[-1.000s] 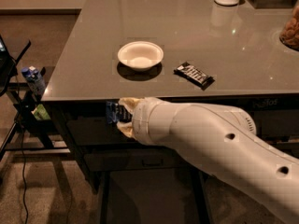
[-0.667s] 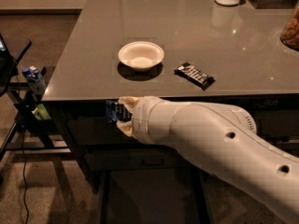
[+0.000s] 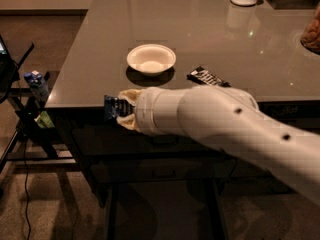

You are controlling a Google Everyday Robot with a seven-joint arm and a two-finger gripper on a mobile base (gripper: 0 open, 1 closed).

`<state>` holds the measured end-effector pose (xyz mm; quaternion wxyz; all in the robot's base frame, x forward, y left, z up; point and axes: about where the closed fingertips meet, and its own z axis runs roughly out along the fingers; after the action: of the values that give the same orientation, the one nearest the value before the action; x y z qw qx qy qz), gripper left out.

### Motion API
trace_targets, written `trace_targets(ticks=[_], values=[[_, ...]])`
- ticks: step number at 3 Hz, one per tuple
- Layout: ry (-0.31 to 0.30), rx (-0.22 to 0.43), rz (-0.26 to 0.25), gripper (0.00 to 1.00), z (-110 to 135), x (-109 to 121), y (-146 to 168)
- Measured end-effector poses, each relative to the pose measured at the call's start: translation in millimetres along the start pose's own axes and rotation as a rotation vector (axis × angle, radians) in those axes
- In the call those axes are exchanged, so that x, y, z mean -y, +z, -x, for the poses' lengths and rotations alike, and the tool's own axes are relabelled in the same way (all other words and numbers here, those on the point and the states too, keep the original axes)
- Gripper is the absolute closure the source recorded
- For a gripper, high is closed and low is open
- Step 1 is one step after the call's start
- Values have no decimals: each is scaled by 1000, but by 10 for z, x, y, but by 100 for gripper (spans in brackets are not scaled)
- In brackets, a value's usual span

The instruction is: Pick rxbar blueberry from bottom drawer and place on counter

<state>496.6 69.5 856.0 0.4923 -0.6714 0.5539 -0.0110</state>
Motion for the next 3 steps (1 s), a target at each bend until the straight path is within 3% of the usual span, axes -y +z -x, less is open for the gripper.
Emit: trace_targets(ticks=[1,2,3], values=[[-27,58,47,100,52,237,272],[-58,114,113,100,286,454,570],[-58,114,113,100,284,454,570]])
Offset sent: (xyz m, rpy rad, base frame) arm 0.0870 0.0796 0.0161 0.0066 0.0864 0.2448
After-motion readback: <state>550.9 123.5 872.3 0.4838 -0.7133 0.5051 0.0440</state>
